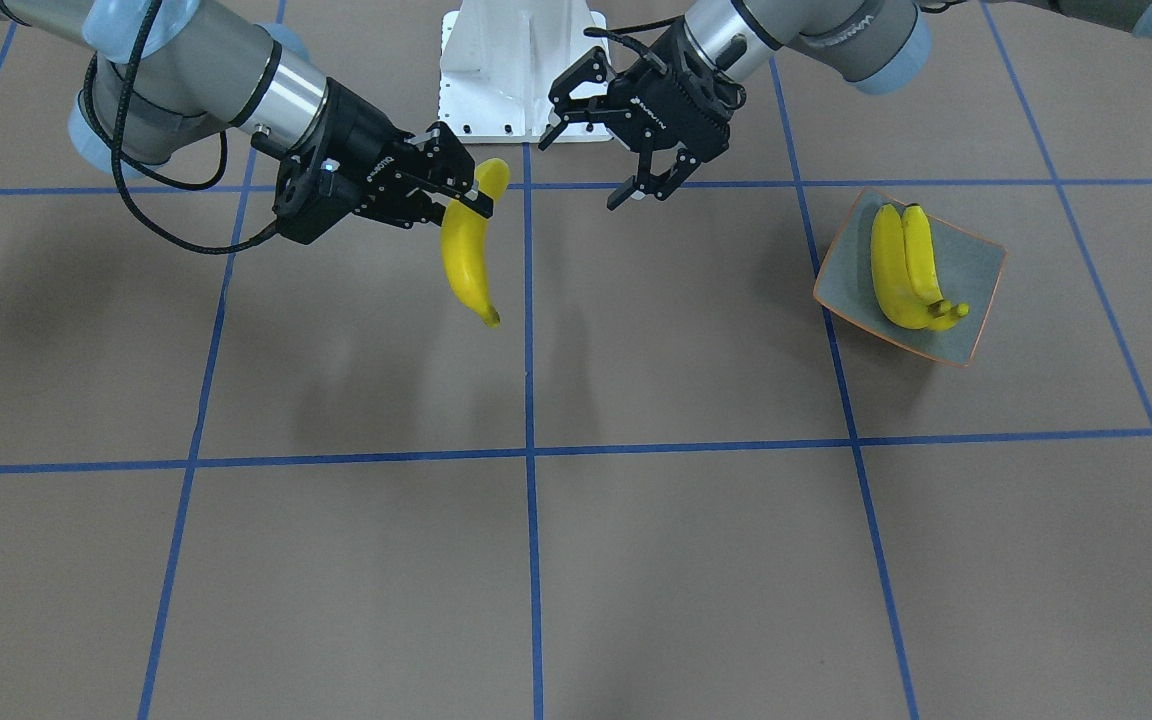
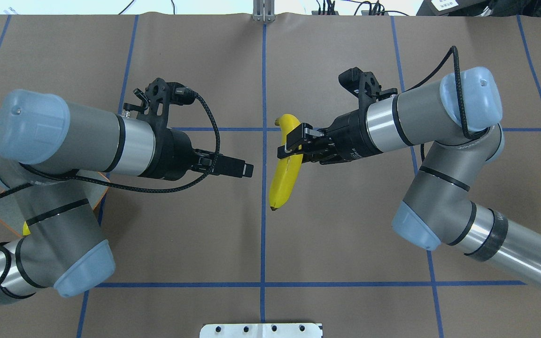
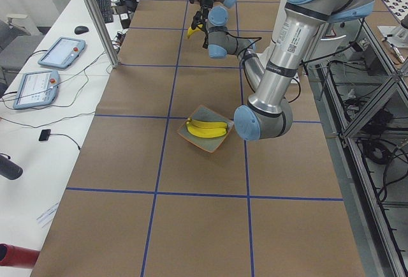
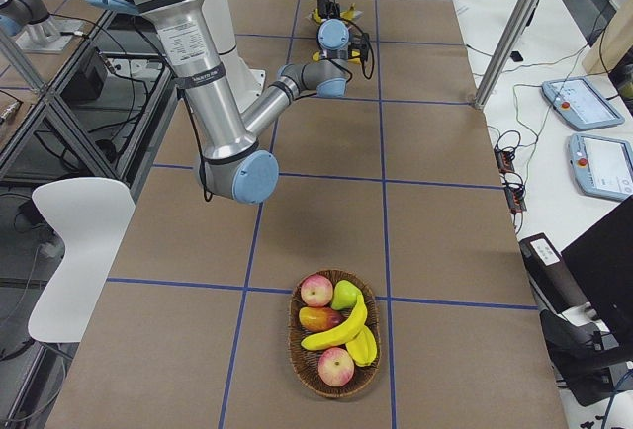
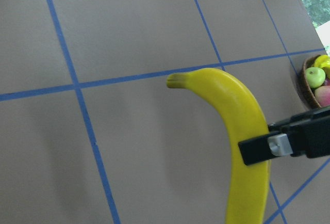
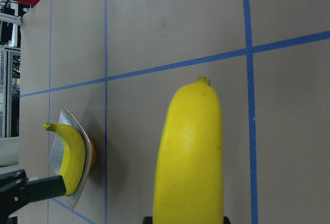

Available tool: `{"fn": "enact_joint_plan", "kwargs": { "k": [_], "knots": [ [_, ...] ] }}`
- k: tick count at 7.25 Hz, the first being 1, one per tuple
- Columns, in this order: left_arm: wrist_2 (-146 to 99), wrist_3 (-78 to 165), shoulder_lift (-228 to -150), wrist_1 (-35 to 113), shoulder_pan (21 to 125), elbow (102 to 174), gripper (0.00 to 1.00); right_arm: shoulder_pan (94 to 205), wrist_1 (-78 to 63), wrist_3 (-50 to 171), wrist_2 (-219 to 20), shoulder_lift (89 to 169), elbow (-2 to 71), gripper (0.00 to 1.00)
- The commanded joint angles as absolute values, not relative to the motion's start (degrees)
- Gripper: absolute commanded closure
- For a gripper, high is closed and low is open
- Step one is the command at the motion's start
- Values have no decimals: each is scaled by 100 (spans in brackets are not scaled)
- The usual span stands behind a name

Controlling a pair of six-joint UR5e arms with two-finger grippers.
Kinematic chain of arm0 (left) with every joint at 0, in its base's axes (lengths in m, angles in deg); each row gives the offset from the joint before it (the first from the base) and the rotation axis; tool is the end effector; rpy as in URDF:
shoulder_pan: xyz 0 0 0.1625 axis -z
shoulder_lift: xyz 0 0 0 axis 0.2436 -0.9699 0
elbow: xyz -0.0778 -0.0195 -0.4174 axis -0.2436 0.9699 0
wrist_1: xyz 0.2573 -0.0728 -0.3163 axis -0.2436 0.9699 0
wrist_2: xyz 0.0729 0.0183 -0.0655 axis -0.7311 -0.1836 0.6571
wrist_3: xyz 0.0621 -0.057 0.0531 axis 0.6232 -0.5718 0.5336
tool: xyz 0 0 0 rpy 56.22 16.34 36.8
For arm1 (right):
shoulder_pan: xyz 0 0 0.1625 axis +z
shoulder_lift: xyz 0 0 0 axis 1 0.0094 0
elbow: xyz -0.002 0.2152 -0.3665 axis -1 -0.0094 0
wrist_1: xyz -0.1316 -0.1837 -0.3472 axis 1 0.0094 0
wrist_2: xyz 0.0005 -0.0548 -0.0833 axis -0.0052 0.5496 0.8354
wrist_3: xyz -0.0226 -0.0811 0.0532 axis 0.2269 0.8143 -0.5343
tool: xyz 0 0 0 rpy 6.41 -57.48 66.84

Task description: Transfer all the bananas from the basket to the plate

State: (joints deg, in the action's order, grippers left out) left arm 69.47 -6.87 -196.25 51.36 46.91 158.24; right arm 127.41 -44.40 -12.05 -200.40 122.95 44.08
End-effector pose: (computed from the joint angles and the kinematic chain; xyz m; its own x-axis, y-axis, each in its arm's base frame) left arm 0.4131 -0.3757 0.1535 0.1013 0.3867 -0.9166 0.1126 0.9110 0.3967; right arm -0.4100 -0.4182 0.1983 0.0164 -0.0018 0.9999 -0.0693 0.9976 0.0029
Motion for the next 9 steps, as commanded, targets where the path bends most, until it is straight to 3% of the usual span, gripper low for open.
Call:
{"fn": "enact_joint_plan", "kwargs": {
  "k": [1,9],
  "knots": [
    [6946,-650,-19654,5232,4522,15795,1,12647,-4440,-1231,-20036,12120,4415,100],
    [6937,-703,-19777,5276,4345,15742,3,12445,-4440,-1240,-19914,11794,4415,100]
  ]
}}
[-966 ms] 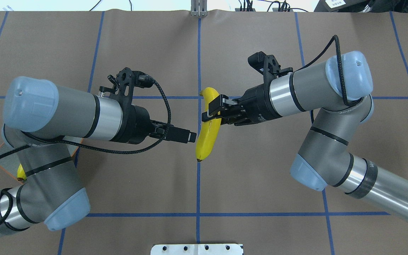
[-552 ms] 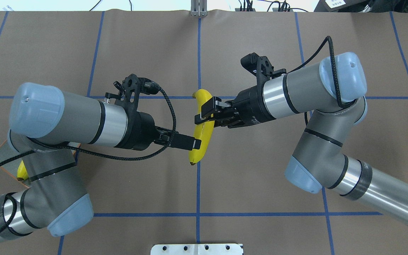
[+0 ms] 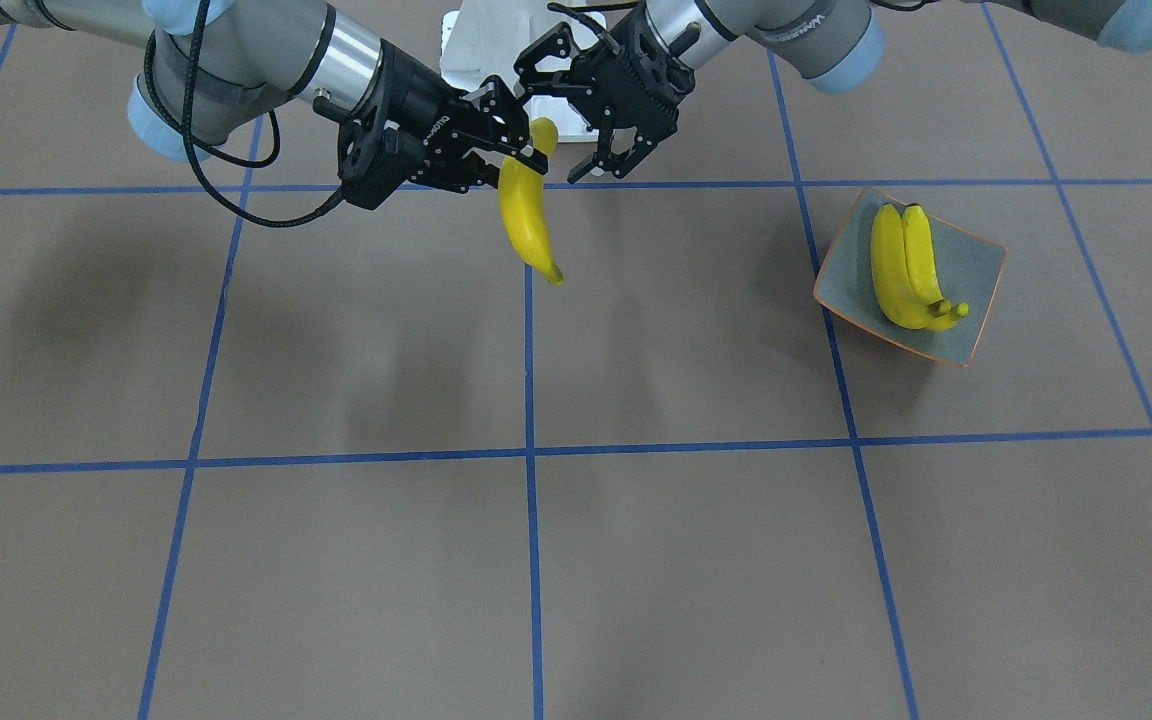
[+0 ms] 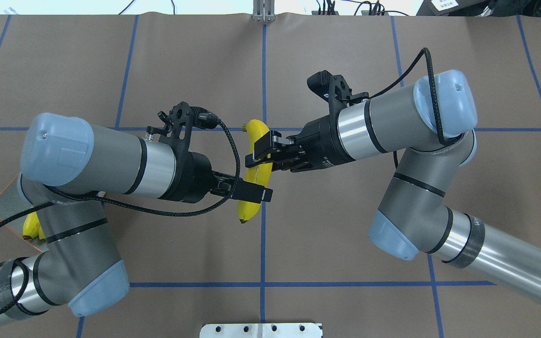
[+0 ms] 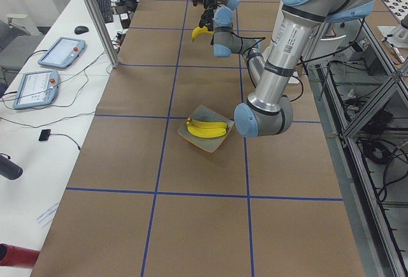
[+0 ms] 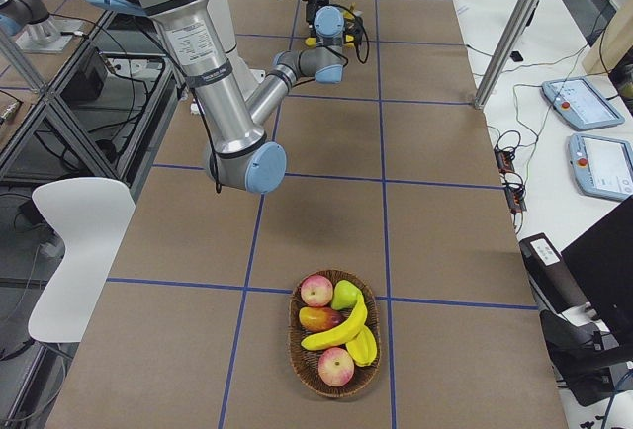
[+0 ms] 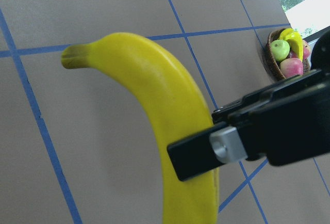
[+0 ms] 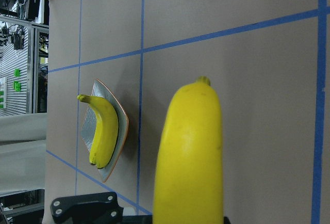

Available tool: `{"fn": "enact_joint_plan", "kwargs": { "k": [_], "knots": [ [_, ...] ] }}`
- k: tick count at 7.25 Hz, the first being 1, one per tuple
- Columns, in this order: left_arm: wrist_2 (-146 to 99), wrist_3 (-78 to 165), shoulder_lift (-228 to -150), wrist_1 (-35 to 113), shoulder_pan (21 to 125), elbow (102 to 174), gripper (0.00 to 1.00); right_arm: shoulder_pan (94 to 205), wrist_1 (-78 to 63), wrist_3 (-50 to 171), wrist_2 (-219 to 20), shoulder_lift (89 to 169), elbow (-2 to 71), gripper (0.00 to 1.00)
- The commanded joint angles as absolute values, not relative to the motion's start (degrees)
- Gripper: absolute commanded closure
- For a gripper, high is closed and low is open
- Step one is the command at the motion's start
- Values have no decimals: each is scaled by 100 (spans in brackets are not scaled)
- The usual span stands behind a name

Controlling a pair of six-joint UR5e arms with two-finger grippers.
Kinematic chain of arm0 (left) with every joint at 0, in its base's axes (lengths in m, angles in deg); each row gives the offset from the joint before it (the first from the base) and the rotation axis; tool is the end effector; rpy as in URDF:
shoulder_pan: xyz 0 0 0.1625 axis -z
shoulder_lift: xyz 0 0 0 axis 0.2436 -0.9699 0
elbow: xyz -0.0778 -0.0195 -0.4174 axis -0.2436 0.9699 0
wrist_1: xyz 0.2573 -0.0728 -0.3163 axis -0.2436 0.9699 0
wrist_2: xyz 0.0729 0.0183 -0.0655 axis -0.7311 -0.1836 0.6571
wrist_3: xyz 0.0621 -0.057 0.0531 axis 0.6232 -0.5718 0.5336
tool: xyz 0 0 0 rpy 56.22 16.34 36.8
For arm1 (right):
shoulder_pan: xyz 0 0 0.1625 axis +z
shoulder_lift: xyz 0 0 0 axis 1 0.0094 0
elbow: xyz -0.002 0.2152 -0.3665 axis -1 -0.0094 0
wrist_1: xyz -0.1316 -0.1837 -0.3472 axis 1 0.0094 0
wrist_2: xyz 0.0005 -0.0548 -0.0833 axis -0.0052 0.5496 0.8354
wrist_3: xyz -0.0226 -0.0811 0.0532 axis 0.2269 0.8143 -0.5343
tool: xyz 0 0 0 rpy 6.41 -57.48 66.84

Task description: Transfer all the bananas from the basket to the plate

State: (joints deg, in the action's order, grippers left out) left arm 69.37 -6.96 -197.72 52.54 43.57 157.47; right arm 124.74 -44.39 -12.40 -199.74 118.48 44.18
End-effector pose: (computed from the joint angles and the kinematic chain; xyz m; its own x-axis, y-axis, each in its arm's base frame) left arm 0.4368 -0.3526 0.1421 0.0531 0.4052 -0.9127 0.0725 0.9100 0.4082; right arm -0.4293 -0.4000 0.1523 -0.0486 -0.0424 0.9979 -0.0356 0.9985 0.0407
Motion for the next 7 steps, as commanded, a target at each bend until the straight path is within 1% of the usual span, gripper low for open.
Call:
{"fn": "enact_joint_plan", "kwargs": {
  "k": [1,2,3,4,5,6,7],
  "knots": [
    [6937,-703,-19777,5285,4345,15708,6,12409,-4440,-1240,-19904,11785,4424,100],
    [6937,-703,-19777,5285,4345,15707,15,12392,-4440,-1240,-19904,11759,4424,100],
    [6937,-720,-19777,5294,4345,15707,71,12374,-4440,-1240,-19904,11750,4424,100],
    [6937,-721,-19777,5294,4345,15707,100,12374,-4449,-1240,-19878,11741,4424,100],
    [6937,-721,-19777,5320,4345,15707,100,12374,-4449,-1231,-19843,11741,4424,100],
    [6937,-860,-19777,5329,4345,15716,100,12357,-4449,-1231,-19834,11741,4424,42],
    [6937,-992,-19777,5329,4345,15725,100,12295,-4449,-1240,-19634,11750,4476,0]
  ]
}}
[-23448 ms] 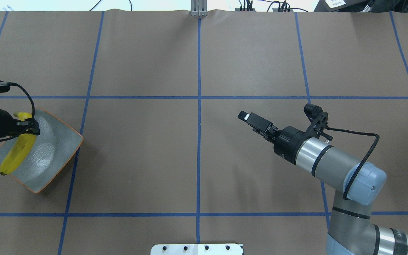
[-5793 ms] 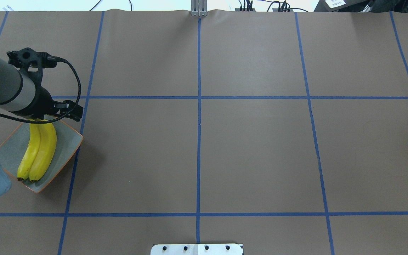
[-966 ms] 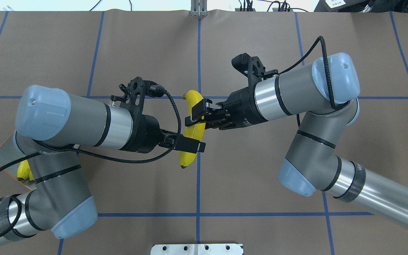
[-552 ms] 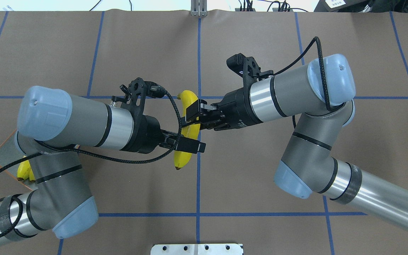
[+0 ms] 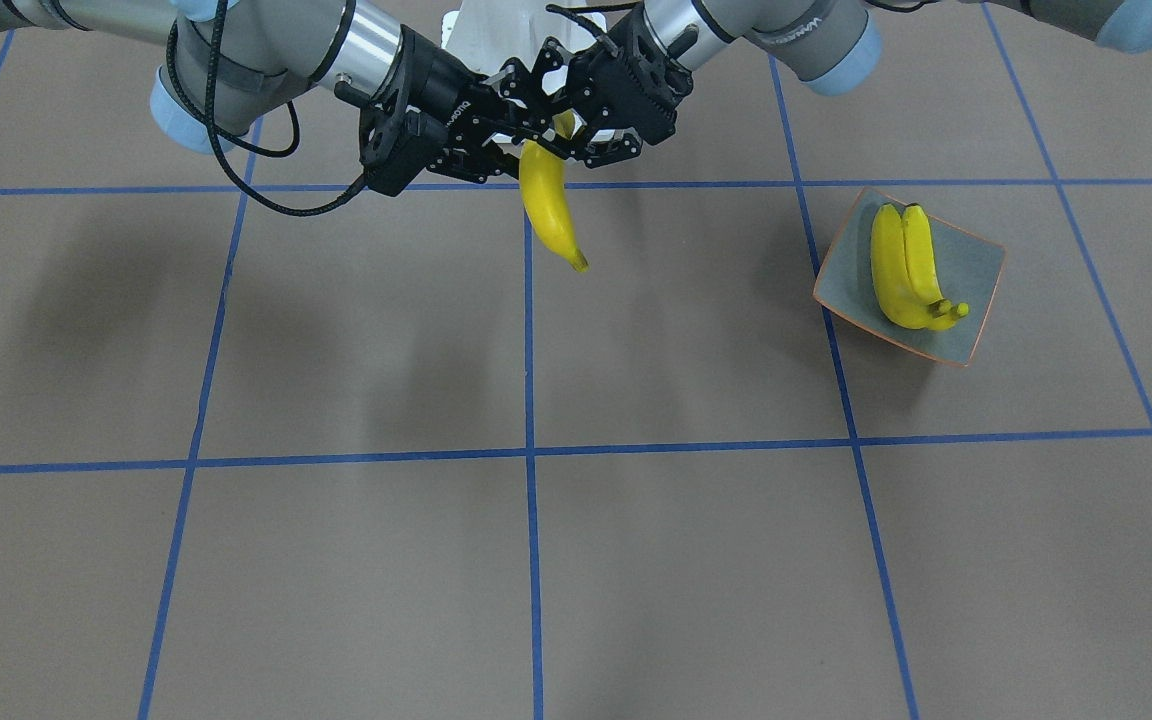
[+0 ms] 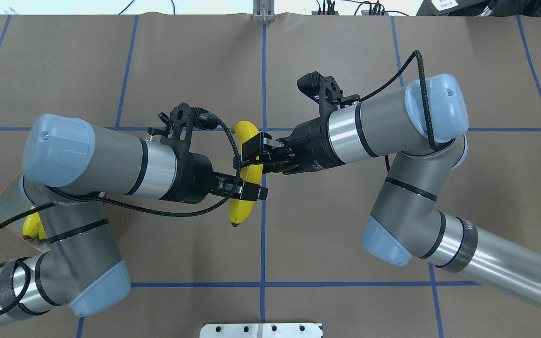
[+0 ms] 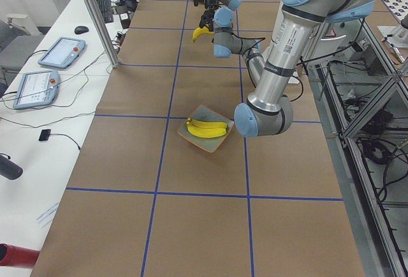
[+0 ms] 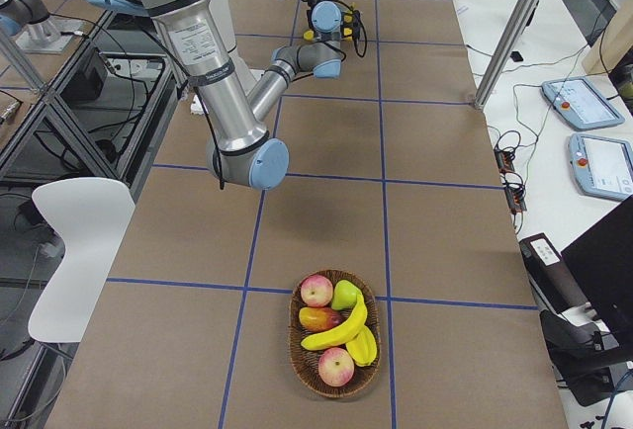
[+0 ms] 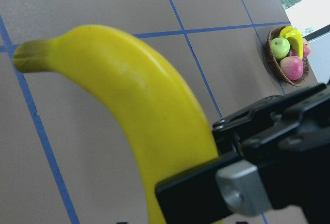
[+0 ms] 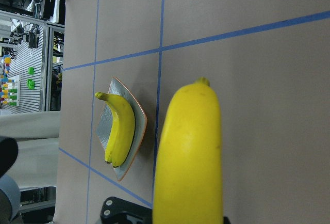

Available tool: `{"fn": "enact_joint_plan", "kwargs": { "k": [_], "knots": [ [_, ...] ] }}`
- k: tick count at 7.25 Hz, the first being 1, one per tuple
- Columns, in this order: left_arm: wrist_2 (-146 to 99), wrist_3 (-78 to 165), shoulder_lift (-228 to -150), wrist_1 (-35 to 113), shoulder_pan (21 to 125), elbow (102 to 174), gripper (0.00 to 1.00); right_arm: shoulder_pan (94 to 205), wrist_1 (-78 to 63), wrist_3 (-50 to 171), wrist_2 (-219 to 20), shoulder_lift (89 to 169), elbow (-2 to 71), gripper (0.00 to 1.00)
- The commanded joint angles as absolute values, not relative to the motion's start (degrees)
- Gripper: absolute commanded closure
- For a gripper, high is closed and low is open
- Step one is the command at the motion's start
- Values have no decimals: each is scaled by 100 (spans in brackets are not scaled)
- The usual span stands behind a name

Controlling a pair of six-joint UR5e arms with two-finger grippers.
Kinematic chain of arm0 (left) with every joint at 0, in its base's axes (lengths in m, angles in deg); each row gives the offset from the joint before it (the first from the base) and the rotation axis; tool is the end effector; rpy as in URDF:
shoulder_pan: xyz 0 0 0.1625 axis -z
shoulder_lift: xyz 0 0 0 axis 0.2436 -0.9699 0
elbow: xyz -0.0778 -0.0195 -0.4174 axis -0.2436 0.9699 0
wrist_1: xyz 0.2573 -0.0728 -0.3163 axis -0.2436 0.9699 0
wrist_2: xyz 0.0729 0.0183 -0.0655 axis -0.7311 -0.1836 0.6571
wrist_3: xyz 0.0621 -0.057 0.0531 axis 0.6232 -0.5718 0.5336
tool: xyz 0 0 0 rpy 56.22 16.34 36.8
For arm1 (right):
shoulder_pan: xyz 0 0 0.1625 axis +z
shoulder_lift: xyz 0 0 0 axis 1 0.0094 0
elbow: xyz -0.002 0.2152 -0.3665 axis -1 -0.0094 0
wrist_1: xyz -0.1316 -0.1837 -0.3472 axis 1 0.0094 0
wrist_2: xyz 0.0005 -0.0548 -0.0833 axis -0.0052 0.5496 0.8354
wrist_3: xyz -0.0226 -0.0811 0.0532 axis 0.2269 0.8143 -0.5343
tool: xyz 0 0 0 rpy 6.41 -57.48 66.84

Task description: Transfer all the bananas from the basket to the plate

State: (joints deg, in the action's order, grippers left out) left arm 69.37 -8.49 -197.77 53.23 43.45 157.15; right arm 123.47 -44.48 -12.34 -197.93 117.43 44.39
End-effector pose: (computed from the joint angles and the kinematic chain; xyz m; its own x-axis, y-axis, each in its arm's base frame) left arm 0.4384 -0.3522 0.1425 0.0444 0.3842 -0.9222 0.0744 0.9193 0.3865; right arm -0.4364 -0.3925 0.1401 -0.0687 -0.0555 0.9961 -0.0460 0.9976 0.0524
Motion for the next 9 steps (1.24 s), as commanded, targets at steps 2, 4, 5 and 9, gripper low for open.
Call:
{"fn": "enact_joint_plan", "kwargs": {
  "k": [2,4,5,9],
  "knots": [
    [6920,-1281,-19733,5225,4345,15699,100,12312,-4440,-1266,-19447,11959,4791,0],
    [6937,-1196,-19698,4055,4407,15698,100,12312,-4440,-1258,-19011,12417,5092,0],
    [6929,-804,-19698,3376,4494,15777,100,12304,-4440,-1266,-18755,12496,5092,0],
    [6021,788,-19513,-562,4786,16998,100,12172,-4440,-1267,-18341,12786,5048,0]
  ]
}}
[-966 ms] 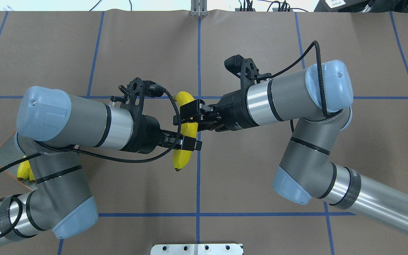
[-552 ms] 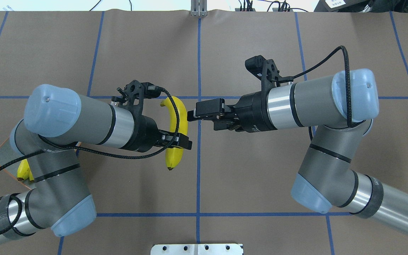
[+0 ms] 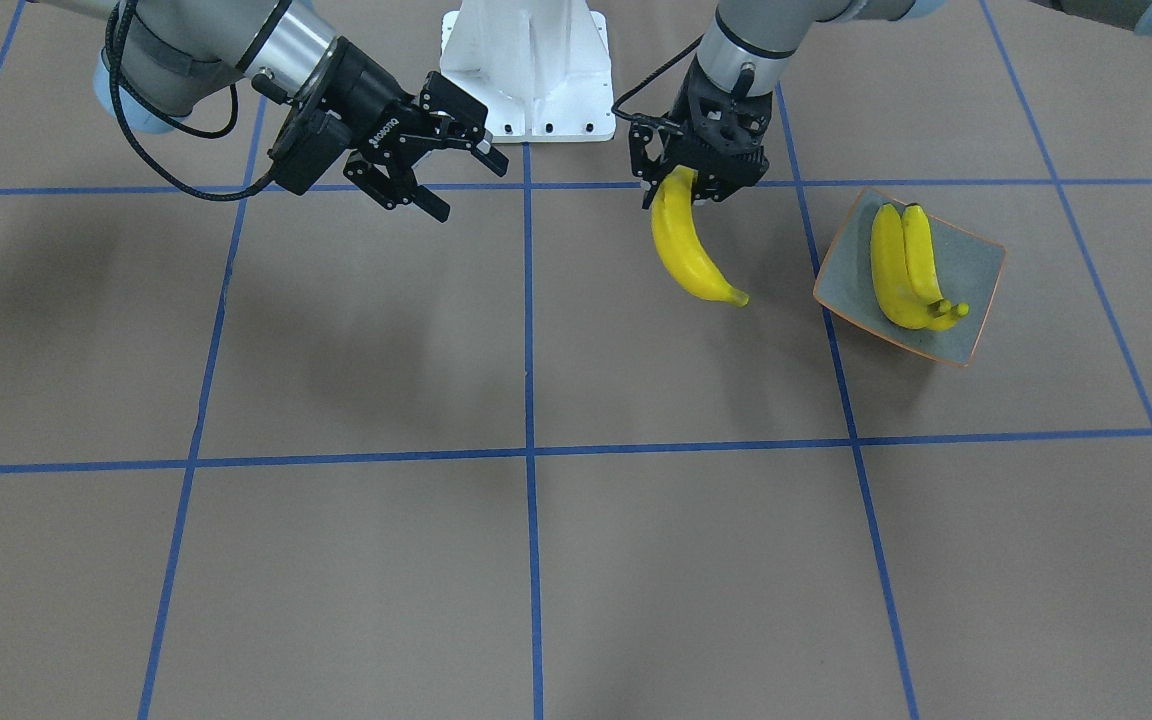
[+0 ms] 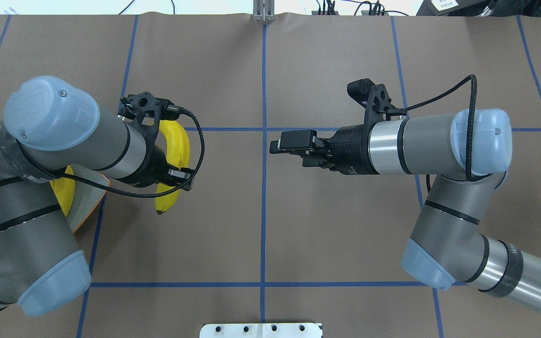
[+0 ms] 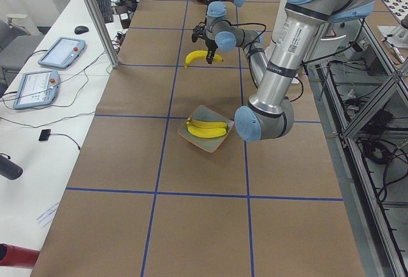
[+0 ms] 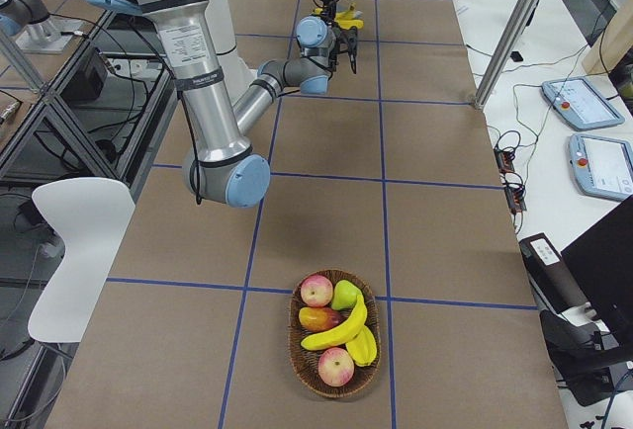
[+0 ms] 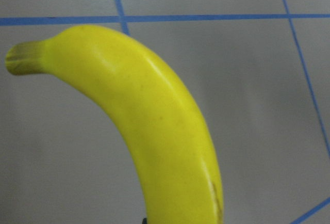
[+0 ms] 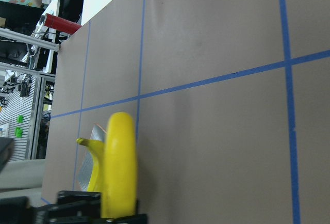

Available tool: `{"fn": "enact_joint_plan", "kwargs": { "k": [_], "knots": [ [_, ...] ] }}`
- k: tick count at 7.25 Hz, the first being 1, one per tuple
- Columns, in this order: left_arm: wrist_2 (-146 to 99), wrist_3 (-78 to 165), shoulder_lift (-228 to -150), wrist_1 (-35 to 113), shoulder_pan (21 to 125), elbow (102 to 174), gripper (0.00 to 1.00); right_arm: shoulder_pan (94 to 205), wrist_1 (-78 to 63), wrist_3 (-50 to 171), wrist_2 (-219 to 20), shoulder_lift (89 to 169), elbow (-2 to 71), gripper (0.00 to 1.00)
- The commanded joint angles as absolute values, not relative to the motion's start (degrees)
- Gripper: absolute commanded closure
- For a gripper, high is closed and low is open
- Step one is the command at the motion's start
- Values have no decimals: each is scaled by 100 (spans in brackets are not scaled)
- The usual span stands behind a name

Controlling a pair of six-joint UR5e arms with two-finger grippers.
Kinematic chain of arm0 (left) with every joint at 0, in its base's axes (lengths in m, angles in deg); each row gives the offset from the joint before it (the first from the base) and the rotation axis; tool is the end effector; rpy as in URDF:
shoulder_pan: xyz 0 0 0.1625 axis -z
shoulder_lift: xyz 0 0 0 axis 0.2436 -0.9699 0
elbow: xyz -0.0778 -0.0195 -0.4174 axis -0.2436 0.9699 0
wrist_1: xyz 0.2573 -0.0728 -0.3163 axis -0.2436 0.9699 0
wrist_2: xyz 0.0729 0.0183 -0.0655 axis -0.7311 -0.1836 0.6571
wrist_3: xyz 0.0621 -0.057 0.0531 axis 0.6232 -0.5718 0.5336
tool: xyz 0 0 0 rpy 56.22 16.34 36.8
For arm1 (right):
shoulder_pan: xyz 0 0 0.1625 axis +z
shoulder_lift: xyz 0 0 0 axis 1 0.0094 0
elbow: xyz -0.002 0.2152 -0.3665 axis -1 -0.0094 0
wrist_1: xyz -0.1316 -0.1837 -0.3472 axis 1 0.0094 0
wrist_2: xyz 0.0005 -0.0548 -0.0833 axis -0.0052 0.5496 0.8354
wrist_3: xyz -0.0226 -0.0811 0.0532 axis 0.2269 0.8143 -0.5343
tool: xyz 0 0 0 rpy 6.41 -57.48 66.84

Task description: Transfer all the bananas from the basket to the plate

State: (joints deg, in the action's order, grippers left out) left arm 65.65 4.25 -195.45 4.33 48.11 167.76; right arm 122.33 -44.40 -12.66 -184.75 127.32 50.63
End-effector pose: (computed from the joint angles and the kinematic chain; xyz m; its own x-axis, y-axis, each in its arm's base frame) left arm 0.3912 -0.3823 0.2015 0.6219 0.2405 -0.7453 -0.0745 0.9655 0.2493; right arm -0.4062 -0.3839 0.1969 -0.0147 -0.0131 0.9998 -0.2514 0.9678 0.0090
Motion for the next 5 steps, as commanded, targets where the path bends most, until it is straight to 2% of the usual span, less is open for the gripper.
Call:
{"fn": "enact_joint_plan", "kwargs": {
  "k": [1,2,5],
  "knots": [
    [5797,1035,-19531,-1430,4767,17043,100,12093,-4440,-1267,-18183,12856,5039,0],
    [5612,1159,-19557,-2239,4732,17052,100,12032,-4440,-1267,-18095,12857,5030,0],
    [4881,1178,-19531,-3358,4286,16851,100,11838,-4440,-1267,-17813,12857,5013,0]
  ]
}}
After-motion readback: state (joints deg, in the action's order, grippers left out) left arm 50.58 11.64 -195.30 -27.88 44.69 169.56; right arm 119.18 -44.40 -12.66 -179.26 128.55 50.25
